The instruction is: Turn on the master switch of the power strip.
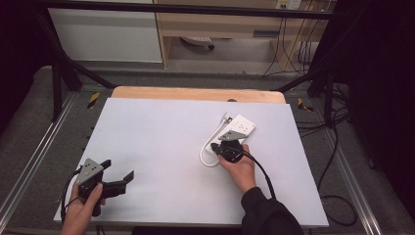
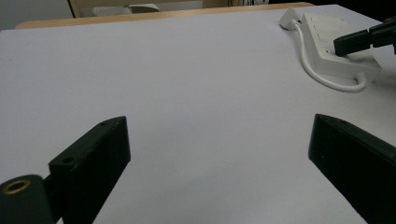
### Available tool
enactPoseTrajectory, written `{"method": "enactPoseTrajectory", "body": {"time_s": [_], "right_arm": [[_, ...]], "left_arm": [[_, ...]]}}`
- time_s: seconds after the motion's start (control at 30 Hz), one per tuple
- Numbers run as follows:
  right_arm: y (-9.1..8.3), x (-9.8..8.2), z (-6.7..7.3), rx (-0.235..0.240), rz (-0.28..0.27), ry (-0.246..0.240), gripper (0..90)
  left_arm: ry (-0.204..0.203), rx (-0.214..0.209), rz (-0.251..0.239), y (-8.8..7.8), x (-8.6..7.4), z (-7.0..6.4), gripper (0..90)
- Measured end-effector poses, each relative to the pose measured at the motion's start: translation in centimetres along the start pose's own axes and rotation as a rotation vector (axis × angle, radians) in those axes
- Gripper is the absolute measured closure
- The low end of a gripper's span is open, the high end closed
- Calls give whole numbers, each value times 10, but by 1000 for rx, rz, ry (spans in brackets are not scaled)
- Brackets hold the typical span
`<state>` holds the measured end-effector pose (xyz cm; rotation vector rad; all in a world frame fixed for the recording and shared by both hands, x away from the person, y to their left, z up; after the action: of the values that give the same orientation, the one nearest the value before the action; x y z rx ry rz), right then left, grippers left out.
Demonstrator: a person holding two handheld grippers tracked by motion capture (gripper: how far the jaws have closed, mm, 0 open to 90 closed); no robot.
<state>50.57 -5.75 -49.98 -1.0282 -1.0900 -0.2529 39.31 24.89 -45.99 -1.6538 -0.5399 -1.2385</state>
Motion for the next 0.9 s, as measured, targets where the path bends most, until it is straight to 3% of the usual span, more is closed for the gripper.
{"method": "enactPoseTrajectory", "body": {"time_s": [0.9], "right_arm": [[0,-1,0,1,4,7,900]], "left_arm": [[3,0,7,0,-1,0,56]]}}
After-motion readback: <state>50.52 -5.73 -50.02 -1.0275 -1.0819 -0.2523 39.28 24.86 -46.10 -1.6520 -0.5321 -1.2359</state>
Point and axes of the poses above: each handheld gripper's, and its own axes: y roughly forward along the jaws, x roughly out of its top, z roughly to its left, the point moved 10 cm from there along y, roughly forward along the jaws, and after that the axes turned 3 degrees about y, right-handed, at the moved point
